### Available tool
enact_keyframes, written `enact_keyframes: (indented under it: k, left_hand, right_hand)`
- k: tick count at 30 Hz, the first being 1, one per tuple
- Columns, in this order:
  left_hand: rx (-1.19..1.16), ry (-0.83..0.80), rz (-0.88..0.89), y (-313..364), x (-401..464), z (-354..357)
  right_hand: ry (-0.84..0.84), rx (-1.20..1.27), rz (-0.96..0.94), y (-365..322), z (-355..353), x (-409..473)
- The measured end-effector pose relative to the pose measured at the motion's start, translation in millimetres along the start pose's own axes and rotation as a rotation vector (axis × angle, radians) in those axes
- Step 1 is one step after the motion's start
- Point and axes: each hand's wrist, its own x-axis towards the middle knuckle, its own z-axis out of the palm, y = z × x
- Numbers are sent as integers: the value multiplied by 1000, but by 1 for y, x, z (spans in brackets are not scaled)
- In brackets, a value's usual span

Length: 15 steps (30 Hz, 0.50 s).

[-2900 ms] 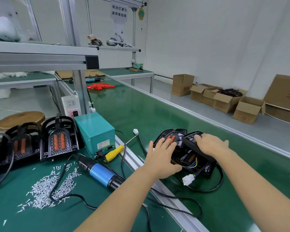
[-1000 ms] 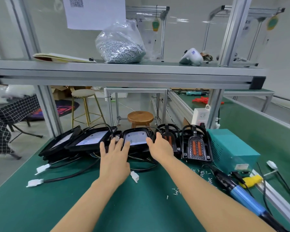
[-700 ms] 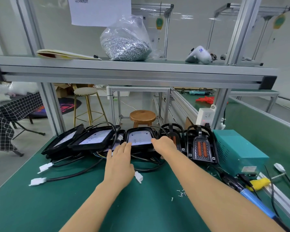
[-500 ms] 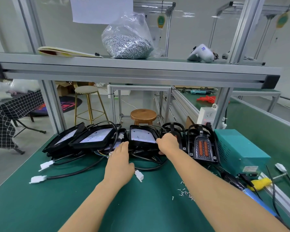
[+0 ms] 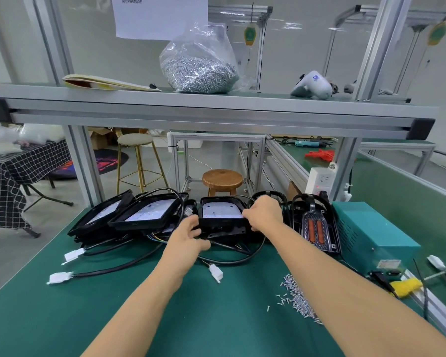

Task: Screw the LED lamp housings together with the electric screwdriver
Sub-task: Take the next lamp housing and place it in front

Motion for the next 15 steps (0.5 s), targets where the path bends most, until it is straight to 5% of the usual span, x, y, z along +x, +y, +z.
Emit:
enact_keyframes:
  k: [4, 7, 12, 15]
  left_hand:
    - [-548, -11, -79, 9, 3, -5]
    - [-744, 1, -228, 18, 9, -4]
    - [-566, 19, -453, 21, 12, 5]
    - [-518, 70, -450, 21, 12, 9]
  right_hand:
    - [72, 264, -105, -5, -24, -10]
    - [30, 305, -181, -5, -33, -19]
    - [-177, 640, 28, 20, -19, -24]
    - [-211, 618, 179, 41, -4, -26]
